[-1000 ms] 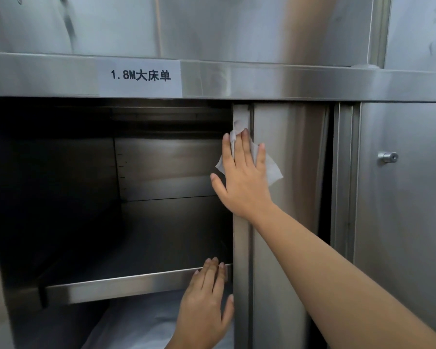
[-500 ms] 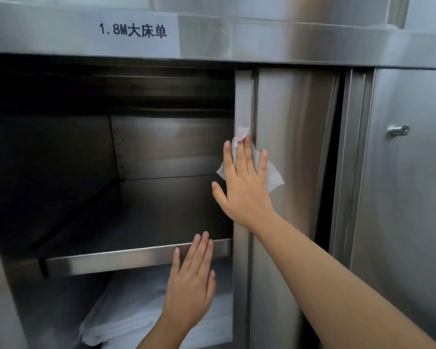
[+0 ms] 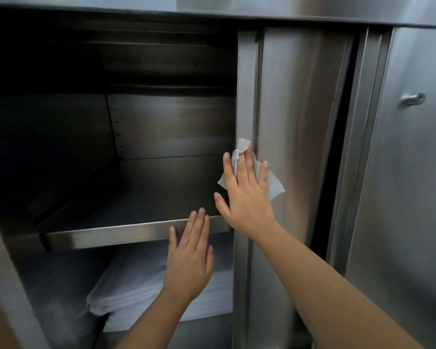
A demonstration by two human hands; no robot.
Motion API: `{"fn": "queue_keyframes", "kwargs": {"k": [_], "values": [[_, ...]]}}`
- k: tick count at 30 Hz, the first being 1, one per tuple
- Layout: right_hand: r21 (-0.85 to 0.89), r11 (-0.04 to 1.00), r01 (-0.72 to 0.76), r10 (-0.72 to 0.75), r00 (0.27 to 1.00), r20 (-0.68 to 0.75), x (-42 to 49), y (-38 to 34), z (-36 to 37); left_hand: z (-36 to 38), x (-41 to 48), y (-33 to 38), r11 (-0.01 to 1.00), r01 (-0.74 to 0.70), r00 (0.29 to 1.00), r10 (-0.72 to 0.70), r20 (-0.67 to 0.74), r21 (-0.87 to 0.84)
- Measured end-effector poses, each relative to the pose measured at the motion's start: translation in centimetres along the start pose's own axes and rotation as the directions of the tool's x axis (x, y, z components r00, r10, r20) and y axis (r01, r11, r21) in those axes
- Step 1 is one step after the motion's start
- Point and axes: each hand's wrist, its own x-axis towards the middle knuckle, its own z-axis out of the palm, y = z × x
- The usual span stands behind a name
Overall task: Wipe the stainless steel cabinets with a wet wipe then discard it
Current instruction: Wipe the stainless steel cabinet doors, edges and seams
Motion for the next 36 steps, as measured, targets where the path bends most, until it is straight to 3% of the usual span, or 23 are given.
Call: {"fn": "queue_keyframes", "kwargs": {"k": [8, 25, 36], "values": [[0.011, 1.000, -0.017, 0.018, 0.998, -0.066, -2.2, -0.6, 1.3, 0.3, -0.1, -0.1, 1.000, -0.006, 1.000, 0.006, 0.011, 0.002], [0.041, 0.998, -0.039, 0.039, 0.999, -0.017, -7.0, -1.9, 4.4, 1.0, -0.4, -0.9, 0.997, -0.053, 0.998, 0.055, -0.041, 0.063], [0.050, 0.998, -0.034, 0.034, 0.999, -0.011, -10.8, -2.6, 6.8, 2.9, -2.2, 0.4, 0.996, 0.071, 0.993, -0.065, -0.098, 0.059]]}}
